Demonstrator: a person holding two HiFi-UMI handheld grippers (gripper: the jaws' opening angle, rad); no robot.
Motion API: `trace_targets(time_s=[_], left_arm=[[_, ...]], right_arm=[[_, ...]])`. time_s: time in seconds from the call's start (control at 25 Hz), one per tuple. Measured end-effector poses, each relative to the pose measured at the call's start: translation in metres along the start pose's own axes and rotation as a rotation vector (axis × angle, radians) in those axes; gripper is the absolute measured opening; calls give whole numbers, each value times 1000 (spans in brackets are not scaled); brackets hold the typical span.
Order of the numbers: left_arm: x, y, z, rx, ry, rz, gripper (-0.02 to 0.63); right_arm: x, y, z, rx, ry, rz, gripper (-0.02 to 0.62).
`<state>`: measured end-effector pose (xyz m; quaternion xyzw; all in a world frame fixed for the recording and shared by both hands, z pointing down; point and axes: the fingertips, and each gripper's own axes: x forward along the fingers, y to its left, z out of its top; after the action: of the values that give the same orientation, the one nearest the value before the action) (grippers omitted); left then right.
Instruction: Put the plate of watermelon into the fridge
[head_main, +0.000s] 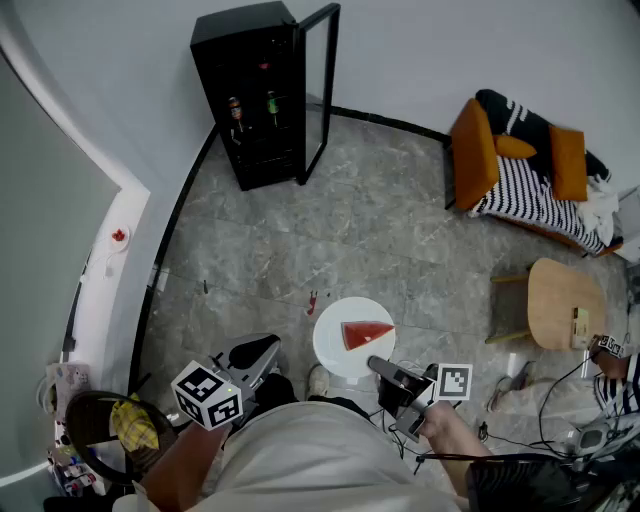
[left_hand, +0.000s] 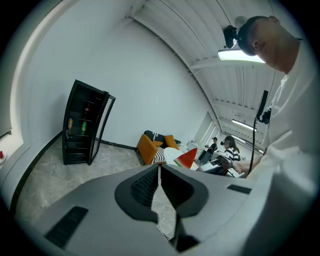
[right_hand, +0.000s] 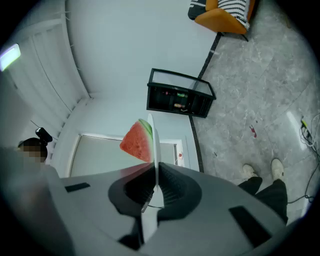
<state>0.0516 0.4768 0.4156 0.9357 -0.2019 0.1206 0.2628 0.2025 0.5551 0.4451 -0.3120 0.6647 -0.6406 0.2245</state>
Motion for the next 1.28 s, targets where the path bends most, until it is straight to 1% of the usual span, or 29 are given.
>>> trace_targets(time_s=[0.2, 0.28, 0.4, 0.48, 0.64, 0.8, 0.92, 1.0, 1.16, 1.28], left_arm=[[4, -9, 4, 9, -11, 10, 26], [7, -10, 9, 3, -22, 4, 26], [11, -12, 12, 16, -21, -3, 26], [12, -11, 15, 23, -18, -2, 26], [12, -6, 19, 23, -21, 10, 26], [13, 4, 25, 29, -16, 24, 26], [14, 20, 26, 56, 5, 21, 26], [18, 36, 31, 82, 20, 4, 12], [31, 81, 46, 82, 31, -53, 11], [40, 123, 71, 106, 46, -74, 11]], right_arm=[[-10, -2, -1, 32, -4, -12, 25], [-8, 0, 2, 23, 6, -7, 25], [-5, -2, 8, 4, 24, -14, 25], [-1, -6, 14, -3, 35, -24, 24], [10, -9, 26, -3, 42, -14, 23], [28, -12, 36, -9, 60, -22, 23], [52, -14, 43, -5, 66, -22, 23], [72, -17, 53, -6, 65, -25, 23], [116, -19, 81, -14, 44, -44, 23], [156, -13, 110, -23, 16, -52, 23]])
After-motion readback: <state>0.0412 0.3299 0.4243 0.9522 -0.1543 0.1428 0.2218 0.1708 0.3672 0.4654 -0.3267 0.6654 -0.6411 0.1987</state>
